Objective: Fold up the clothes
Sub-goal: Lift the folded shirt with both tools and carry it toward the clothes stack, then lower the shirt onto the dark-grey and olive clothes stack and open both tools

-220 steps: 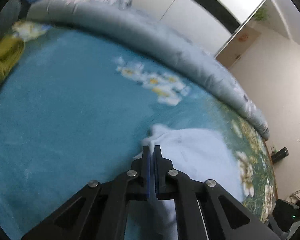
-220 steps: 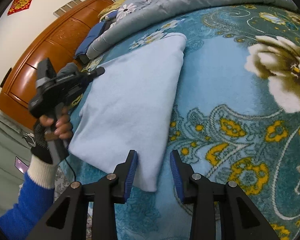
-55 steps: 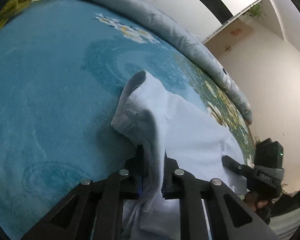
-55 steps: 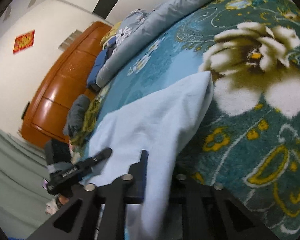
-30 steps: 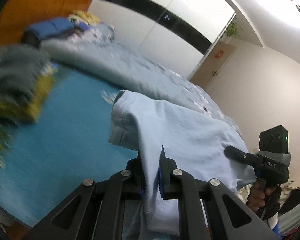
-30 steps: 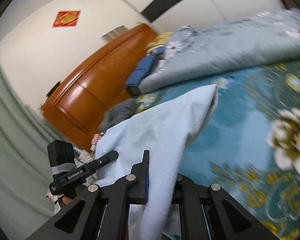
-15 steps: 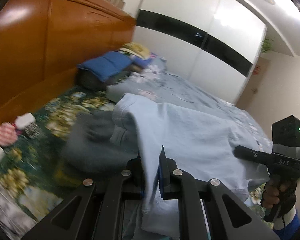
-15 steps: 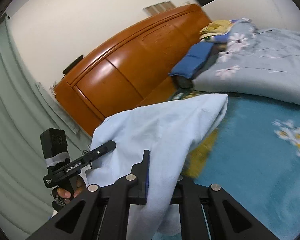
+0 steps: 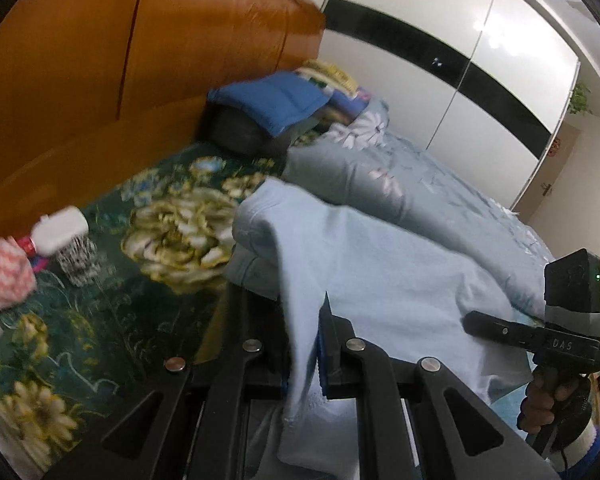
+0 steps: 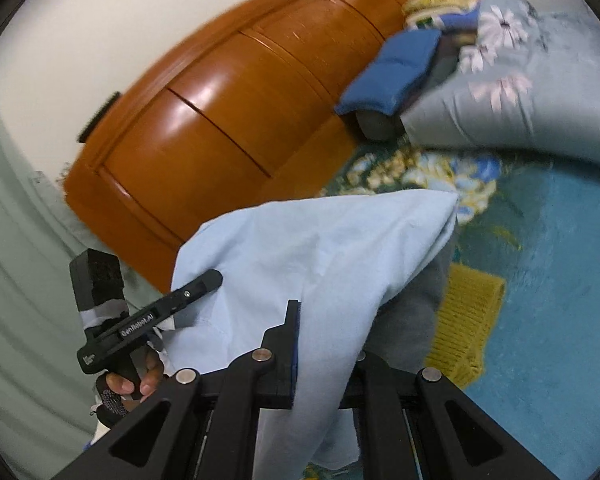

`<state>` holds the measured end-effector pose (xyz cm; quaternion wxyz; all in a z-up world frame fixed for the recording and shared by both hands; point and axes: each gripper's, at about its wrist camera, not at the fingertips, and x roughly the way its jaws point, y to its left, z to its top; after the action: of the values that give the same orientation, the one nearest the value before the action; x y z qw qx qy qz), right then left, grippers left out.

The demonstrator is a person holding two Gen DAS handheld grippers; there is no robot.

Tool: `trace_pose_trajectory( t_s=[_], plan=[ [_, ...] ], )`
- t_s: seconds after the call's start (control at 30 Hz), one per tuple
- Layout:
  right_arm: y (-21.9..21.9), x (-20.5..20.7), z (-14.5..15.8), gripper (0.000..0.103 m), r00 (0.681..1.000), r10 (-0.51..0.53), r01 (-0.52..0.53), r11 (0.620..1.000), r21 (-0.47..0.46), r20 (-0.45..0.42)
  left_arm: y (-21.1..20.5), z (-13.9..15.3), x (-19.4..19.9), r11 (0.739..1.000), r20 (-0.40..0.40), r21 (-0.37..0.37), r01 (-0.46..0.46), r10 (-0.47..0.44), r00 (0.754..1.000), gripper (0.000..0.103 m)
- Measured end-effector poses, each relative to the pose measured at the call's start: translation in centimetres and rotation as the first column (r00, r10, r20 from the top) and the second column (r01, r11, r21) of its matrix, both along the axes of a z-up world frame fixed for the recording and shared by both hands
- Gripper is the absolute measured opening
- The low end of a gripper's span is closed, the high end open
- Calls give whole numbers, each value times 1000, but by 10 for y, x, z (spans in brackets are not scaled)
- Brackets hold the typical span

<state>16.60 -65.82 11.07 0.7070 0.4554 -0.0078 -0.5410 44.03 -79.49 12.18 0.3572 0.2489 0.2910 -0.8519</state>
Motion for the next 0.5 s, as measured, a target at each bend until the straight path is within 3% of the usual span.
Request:
trace_pose_trajectory(
  t_s=[0.23,0.5],
  plan=[
    [-12,-12,-40,8,998,2,-2,1000,1,60,-14,-30,2,999,-49,35,-7,9,999,15],
    [-6,-4,-19,16,1000,12,-11,1000,14,-26,2,-9,7,1000,-9,4,-20,20,1000,21]
  ],
)
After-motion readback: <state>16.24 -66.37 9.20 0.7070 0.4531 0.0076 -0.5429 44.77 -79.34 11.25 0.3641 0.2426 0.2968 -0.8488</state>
